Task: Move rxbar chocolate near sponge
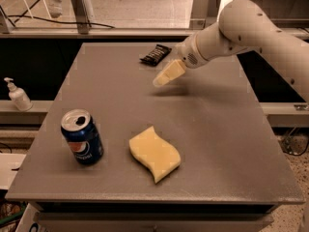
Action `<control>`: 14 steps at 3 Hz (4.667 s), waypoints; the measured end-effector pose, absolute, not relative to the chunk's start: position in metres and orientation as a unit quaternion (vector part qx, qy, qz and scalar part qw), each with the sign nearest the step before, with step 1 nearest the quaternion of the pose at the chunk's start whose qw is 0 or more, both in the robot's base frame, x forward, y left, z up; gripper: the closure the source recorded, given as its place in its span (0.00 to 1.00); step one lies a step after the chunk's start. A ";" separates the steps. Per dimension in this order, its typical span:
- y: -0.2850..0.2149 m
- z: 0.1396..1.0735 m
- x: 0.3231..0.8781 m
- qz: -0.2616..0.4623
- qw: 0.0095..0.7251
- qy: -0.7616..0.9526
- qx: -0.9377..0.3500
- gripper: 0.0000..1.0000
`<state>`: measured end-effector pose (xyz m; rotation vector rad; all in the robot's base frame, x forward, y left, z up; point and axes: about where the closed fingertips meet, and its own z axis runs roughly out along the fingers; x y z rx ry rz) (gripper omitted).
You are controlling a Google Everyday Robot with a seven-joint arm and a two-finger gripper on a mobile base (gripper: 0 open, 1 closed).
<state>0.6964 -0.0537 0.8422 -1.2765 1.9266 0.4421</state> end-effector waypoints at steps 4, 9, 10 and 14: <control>-0.028 0.826 0.775 0.211 0.444 0.754 -0.436 0.00; -0.030 0.835 0.779 0.207 0.472 0.746 -0.422 0.88; -0.041 0.861 0.768 0.205 0.484 0.732 -0.434 1.00; -0.084 0.858 0.577 0.306 0.367 0.741 -0.472 1.00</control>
Offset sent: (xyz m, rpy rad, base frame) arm 0.0786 0.0175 -0.0146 0.1396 -0.0428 -0.0836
